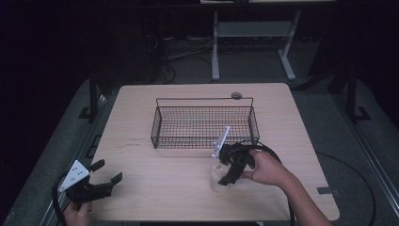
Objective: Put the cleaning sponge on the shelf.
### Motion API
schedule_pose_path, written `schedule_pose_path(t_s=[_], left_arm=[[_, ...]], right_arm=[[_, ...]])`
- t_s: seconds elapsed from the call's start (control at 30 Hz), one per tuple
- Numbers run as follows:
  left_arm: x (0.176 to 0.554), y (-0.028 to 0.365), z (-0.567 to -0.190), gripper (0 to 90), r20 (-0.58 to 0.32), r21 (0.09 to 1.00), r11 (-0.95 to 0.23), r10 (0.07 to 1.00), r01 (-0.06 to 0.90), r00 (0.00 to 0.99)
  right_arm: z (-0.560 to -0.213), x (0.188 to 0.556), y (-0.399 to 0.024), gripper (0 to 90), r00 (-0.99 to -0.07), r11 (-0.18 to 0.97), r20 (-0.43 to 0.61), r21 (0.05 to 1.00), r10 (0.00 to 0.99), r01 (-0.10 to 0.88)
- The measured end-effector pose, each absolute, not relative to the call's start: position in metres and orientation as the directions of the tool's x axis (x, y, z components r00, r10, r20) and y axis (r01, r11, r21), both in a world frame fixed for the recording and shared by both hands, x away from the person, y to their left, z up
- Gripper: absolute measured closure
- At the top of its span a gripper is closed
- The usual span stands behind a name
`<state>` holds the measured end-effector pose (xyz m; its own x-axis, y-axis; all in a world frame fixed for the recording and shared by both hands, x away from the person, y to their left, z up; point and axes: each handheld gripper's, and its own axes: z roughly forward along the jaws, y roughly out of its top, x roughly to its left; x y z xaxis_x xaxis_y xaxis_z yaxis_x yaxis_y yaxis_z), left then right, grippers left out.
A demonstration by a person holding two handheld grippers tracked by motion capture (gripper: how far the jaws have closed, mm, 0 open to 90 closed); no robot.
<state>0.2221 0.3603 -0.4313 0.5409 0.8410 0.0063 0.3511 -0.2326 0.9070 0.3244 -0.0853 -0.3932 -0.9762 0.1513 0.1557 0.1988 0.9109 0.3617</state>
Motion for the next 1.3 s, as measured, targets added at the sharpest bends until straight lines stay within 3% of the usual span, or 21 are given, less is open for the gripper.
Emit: schedule_pose_path(t_s=[1.3], left_arm=[[0.222, 0.358, -0.432, 14.0, 0.009, 0.904, -0.24, 0.837, 0.353, 0.546]], right_arm=[[-0.347, 0.343, -0.08, 28.7, -0.983, 0.899, 0.124, 0.4, 0.136, 0.175]])
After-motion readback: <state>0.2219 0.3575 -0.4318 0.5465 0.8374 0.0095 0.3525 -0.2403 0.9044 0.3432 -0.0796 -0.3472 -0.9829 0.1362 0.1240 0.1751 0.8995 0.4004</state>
